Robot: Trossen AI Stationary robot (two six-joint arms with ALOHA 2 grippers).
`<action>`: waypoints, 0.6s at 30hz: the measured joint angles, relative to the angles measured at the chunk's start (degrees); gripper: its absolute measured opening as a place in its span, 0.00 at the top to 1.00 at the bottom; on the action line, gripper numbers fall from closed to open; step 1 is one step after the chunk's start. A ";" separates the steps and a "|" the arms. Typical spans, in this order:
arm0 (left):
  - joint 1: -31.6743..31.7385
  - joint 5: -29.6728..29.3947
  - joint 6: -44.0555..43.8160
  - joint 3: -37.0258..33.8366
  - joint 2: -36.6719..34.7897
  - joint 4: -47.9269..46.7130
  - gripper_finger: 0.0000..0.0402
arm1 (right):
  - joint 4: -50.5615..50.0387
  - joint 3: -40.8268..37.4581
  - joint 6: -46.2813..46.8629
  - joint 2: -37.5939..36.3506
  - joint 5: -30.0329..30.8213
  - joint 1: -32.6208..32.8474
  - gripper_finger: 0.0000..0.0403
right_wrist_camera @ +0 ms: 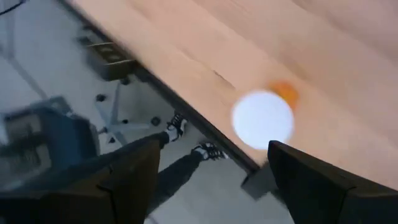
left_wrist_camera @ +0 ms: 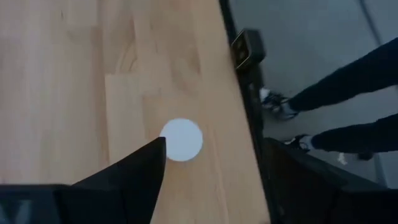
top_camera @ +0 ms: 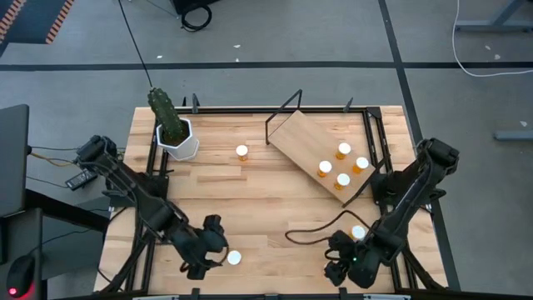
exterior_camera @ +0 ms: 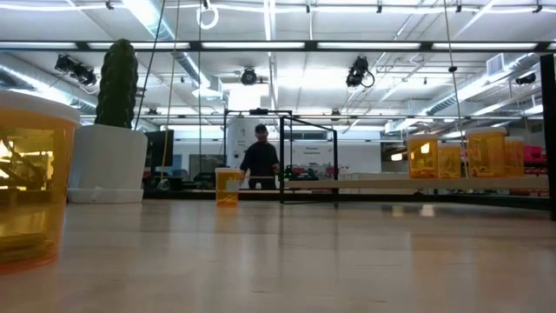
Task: Pick and place medicine bottles onto shelf by color
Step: Put the orange pill bottle to the middle left on the shelf
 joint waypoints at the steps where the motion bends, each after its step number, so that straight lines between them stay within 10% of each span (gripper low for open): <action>1: -0.06 -0.08 -0.42 0.00 0.97 0.08 0.29 | -0.34 -0.03 3.27 0.32 -1.27 -0.01 0.24; 18: 0.46 -2.97 -4.32 2.34 8.91 0.60 0.17 | -5.45 -0.02 18.96 1.10 -5.20 -0.41 0.24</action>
